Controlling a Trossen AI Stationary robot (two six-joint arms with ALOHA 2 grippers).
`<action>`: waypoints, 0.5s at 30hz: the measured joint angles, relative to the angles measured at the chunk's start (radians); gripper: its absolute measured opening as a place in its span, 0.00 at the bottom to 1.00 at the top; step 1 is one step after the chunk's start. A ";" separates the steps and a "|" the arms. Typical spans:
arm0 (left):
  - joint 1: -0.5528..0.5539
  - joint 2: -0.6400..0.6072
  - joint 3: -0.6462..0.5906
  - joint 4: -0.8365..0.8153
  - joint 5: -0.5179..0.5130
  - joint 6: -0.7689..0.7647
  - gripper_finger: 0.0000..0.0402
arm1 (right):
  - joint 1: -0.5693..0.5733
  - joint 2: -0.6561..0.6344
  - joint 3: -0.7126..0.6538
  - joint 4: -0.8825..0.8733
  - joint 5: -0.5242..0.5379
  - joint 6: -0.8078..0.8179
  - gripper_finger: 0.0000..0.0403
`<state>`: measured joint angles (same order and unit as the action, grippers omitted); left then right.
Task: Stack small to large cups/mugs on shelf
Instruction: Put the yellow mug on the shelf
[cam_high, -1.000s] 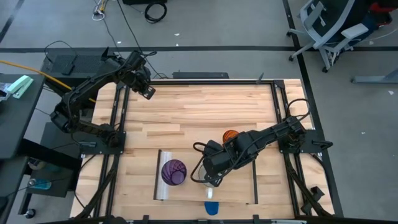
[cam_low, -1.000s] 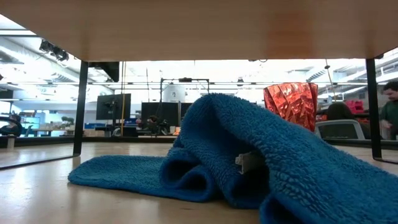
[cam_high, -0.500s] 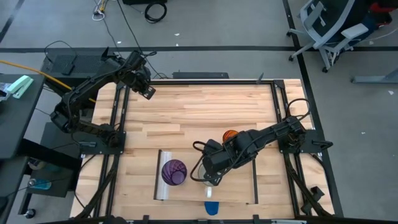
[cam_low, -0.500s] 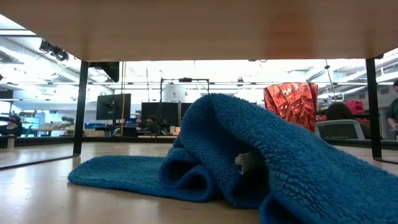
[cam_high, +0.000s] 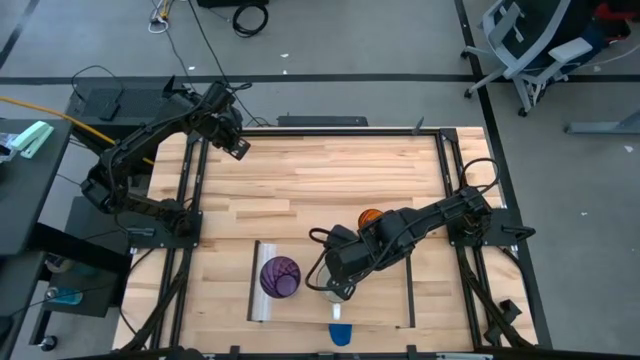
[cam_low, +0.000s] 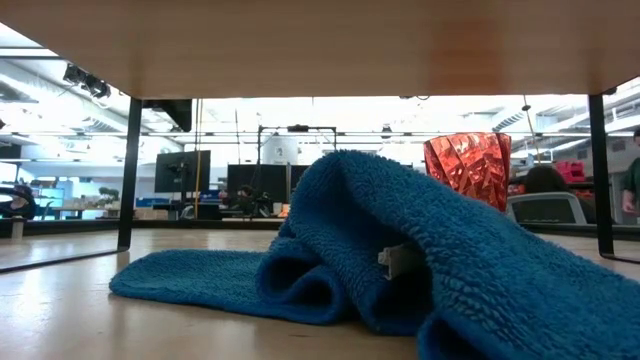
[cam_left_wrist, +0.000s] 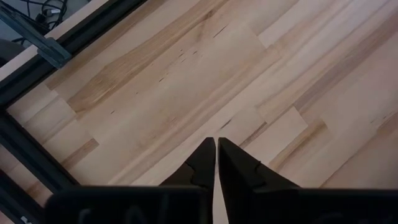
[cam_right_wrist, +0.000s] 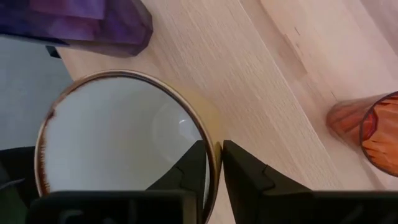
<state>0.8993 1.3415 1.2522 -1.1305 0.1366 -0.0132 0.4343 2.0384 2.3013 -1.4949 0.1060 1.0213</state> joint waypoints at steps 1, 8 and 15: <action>0.000 0.000 0.000 0.000 0.000 0.000 0.07 | 0.000 0.000 0.000 0.004 -0.001 0.000 0.15; 0.000 0.000 0.000 0.000 0.000 0.000 0.06 | 0.000 0.000 0.000 0.009 -0.002 -0.001 0.16; 0.000 0.000 0.000 -0.002 0.000 0.000 0.08 | -0.007 -0.001 0.000 0.010 -0.003 0.006 0.16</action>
<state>0.8989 1.3415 1.2522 -1.1320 0.1368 -0.0128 0.4274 2.0374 2.3013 -1.4853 0.1030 1.0277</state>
